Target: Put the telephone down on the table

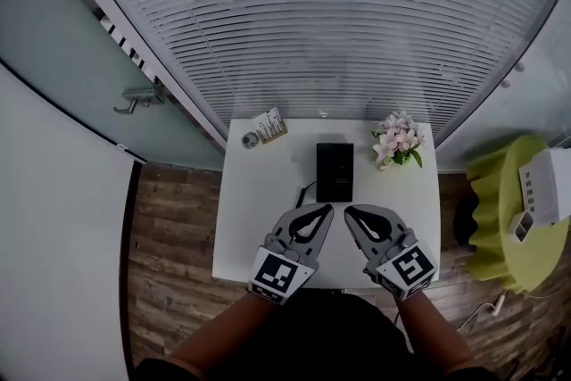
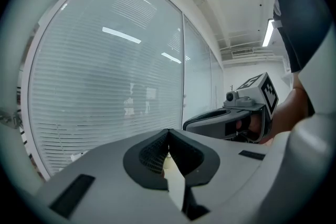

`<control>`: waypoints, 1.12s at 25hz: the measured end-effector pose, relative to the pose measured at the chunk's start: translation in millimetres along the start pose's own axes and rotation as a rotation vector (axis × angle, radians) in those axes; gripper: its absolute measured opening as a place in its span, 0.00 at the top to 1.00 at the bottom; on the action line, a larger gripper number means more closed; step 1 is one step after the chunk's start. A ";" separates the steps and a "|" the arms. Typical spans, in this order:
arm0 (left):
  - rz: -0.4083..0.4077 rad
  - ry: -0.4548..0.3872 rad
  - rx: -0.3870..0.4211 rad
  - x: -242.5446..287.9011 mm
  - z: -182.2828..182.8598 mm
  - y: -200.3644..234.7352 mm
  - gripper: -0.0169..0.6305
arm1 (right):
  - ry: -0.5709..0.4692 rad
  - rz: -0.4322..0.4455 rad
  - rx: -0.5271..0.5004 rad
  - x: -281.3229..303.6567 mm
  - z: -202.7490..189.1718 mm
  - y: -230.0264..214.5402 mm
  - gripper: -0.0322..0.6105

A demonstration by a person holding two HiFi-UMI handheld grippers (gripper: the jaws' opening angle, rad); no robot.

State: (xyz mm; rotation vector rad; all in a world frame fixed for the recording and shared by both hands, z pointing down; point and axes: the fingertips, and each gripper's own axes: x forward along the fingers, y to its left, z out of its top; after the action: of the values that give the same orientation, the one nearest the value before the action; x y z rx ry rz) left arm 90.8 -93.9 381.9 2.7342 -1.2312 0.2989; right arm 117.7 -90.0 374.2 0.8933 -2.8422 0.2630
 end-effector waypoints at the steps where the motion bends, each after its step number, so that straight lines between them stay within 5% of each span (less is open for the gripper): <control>1: -0.009 0.002 -0.010 2.0 -3.3 6.8 0.96 | 0.003 -0.018 0.005 5.6 -0.4 -2.9 0.91; 12: -0.086 0.026 -0.064 19.4 -33.7 57.6 0.96 | 0.039 -0.114 0.050 45.0 -14.9 -27.8 0.91; 19: -0.034 0.076 -0.111 46.3 -55.8 78.0 0.96 | 0.046 -0.100 0.074 57.7 -28.4 -55.8 0.91; 28: -0.023 0.168 -0.269 81.0 -110.3 97.8 0.96 | 0.087 -0.084 0.110 79.2 -61.1 -84.2 0.91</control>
State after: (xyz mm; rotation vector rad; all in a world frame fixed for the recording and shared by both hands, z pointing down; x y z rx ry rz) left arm 55.8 -195.4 511.3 2.4396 -1.1071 0.3268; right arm 107.7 -188.7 459.4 0.9942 -2.7252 0.4407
